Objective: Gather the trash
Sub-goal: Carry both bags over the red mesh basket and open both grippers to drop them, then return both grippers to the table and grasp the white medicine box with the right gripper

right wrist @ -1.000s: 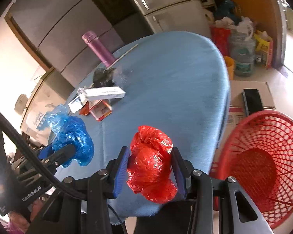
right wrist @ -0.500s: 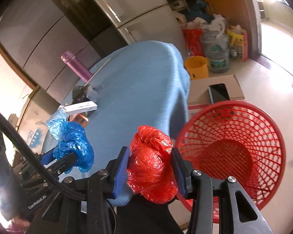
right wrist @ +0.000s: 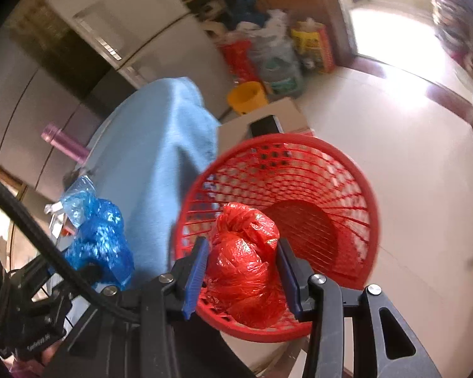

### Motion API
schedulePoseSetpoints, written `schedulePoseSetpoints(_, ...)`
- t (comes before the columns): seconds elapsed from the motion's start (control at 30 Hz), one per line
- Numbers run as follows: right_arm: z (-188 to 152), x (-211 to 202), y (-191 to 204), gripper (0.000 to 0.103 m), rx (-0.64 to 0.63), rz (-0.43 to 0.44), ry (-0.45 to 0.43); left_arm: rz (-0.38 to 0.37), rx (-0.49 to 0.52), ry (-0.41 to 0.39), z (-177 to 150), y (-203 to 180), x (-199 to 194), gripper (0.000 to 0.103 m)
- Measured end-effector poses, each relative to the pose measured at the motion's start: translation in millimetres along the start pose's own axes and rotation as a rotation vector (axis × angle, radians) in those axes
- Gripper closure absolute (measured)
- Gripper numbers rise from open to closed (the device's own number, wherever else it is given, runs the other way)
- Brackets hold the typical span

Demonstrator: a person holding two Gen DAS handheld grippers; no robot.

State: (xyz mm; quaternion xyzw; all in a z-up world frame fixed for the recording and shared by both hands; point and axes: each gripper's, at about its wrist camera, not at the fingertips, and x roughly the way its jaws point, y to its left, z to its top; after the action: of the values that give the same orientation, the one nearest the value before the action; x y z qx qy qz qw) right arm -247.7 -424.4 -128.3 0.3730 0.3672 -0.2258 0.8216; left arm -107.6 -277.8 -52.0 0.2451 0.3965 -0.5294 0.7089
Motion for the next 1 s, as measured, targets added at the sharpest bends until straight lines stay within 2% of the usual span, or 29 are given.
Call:
schedulePoseSetpoints(0.13, 1, 3, -12, 0.052, 0.036, -0.009, 0.026, -0.076, 0.031, 0.029, 9, -15, 17, 0.050)
schedulePoseSetpoints(0.37, 5, -5, -22, 0.044, 0.086, 0.000, 0.011, -0.052, 0.034, 0.044, 12, -18, 26, 0.043)
schedulePoseSetpoints(0.47, 7, -5, -14, 0.044, 0.076, 0.002, -0.003, 0.004, 0.021, 0.028, 8, -10, 16, 0.043)
schedulePoseSetpoints(0.63, 10, 4, 10, 0.044, 0.041, 0.037, -0.009, 0.160, -0.048, -0.023, 0, 15, -16, 0.043)
schedulePoseSetpoints(0.77, 17, 15, 50, 0.044, -0.022, 0.089, -0.009, 0.293, -0.112, -0.057, -9, 41, -40, 0.042)
schedulePoseSetpoints(1.0, 19, 28, 123, 0.044, -0.159, 0.182, 0.012, 0.391, -0.280, -0.055, -42, 101, -71, 0.039)
